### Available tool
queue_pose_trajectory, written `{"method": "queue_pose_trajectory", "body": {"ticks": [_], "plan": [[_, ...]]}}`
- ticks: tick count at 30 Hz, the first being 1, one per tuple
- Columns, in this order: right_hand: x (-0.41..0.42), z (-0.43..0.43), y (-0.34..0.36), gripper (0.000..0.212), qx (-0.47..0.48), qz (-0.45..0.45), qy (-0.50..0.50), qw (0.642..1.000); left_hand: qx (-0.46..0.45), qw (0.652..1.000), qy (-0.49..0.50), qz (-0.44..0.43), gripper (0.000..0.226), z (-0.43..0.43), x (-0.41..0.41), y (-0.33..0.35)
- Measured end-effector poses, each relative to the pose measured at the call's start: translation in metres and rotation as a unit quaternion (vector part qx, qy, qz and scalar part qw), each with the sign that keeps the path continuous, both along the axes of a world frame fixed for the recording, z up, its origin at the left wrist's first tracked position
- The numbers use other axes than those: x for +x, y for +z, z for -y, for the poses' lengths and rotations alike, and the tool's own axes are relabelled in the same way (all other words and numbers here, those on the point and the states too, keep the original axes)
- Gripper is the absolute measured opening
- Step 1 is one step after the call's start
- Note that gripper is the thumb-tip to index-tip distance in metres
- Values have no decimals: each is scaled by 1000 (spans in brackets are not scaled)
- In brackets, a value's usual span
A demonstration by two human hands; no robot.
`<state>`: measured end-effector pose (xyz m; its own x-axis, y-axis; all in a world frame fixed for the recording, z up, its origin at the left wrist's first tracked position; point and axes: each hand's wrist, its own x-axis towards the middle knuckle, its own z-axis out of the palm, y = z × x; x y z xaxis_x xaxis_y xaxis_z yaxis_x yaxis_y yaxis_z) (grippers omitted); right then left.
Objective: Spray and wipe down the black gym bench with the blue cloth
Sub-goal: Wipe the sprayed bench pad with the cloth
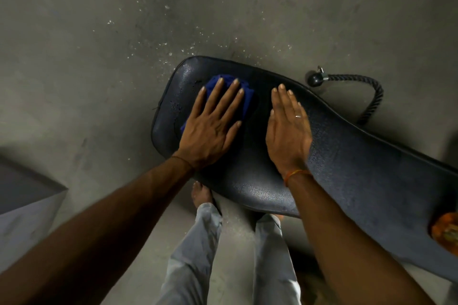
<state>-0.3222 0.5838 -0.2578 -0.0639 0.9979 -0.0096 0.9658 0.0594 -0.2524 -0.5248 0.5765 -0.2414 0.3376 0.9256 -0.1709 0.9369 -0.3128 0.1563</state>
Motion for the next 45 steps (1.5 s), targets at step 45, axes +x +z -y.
{"method": "queue_pose_trajectory", "body": {"ticks": [45], "plan": [[-45, 18, 4, 59, -53, -1, -47, 997, 5, 937, 323, 136, 63, 89, -44, -7]]}}
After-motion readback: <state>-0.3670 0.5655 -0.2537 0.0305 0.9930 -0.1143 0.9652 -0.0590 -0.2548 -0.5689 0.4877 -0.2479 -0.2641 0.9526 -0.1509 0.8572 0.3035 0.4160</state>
